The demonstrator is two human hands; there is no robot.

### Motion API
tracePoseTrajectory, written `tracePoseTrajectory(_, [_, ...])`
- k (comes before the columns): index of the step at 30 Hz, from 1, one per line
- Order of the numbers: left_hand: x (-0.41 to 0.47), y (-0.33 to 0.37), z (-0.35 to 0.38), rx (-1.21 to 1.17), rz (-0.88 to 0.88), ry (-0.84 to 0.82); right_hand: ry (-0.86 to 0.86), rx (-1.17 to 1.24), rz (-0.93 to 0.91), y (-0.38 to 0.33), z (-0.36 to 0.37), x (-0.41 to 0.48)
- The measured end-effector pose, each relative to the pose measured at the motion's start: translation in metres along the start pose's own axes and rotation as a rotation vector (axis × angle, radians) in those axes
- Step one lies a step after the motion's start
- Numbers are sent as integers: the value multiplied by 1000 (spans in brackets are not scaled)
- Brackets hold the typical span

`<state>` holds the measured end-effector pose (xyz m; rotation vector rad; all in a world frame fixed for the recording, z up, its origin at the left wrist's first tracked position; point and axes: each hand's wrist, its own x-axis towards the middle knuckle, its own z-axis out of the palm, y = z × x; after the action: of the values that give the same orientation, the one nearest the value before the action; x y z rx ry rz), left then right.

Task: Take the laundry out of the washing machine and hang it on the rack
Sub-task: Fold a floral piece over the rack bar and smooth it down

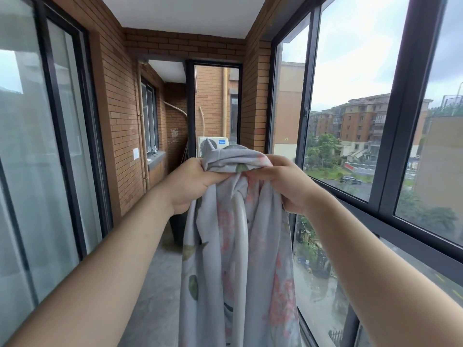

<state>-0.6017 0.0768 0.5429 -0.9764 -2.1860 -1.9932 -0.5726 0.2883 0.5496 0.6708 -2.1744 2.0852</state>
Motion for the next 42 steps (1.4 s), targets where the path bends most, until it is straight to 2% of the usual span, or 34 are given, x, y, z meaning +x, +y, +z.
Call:
tracePoseTrajectory(7, [-3, -13, -12, -76, -72, -126, -237, -26, 95, 8, -11, -1])
tracePoseTrajectory(14, [-1, -17, -8, -145, -116, -182, -370, 71, 176, 18, -24, 4])
tracePoseTrajectory(20, [2, -19, -9, -224, -183, -218, -391, 139, 191, 21, -28, 8])
tracePoseTrajectory(27, [9, -24, -8, -362, -150, -217, -260, 212, 149, 25, -30, 20])
tracePoseTrajectory(36, [16, -52, -8, -371, -184, -165, -272, 298, 231, 55, -22, 28])
tracePoseTrajectory(42, [12, -80, -7, -243, -128, -62, -277, 181, 223, 69, -25, 21])
